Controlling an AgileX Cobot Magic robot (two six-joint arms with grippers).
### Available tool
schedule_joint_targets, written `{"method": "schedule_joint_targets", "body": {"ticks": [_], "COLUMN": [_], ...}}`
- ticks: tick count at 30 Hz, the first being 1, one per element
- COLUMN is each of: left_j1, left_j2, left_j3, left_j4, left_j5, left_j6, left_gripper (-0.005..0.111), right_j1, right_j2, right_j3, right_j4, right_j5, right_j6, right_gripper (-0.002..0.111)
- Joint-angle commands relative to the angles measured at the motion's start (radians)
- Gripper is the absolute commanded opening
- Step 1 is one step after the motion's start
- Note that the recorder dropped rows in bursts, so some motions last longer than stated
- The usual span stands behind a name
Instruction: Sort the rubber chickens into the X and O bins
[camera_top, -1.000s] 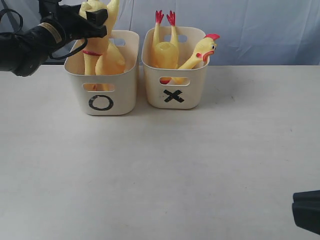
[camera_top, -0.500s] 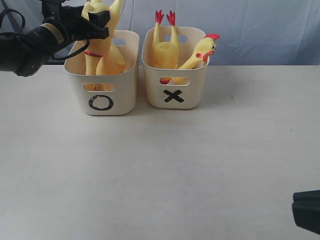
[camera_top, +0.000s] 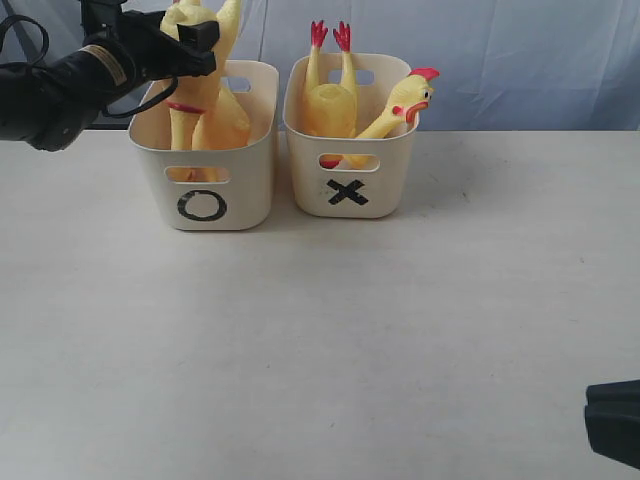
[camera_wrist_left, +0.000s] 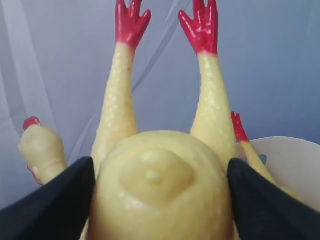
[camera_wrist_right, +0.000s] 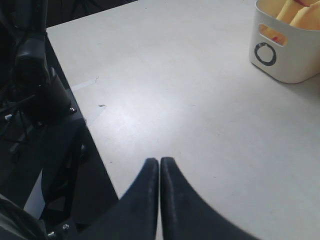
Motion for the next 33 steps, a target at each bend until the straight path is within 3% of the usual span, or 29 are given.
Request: {"method": "schedule_joint_targets", "body": {"ticks": [1, 19, 33], "left_j1": [-0.006, -0.006, 0.0], "left_j2": [-0.006, -0.012, -0.14], "left_j3": [-0.004, -0.004, -0.004], "left_j4": [-0.008, -0.001, 0.008], "left_j5": [0.046, 0.042, 0.077], "left_j6": [-0.004, -0.005, 0.012], "left_gripper": [0.074, 0.074, 0.074], "right_j1": [-0.005, -0.005, -0.005], "right_j2": [-0.007, -0.007, -0.007], "right_j3": [0.004, 0.004, 0.004], "right_j4": [0.005, 0.007, 0.007], "right_j5": [-0.003, -0.003, -0.003], "right_j6": [0.0, 0.0, 0.0], "right_gripper": [0.001, 0.001, 0.001]}}
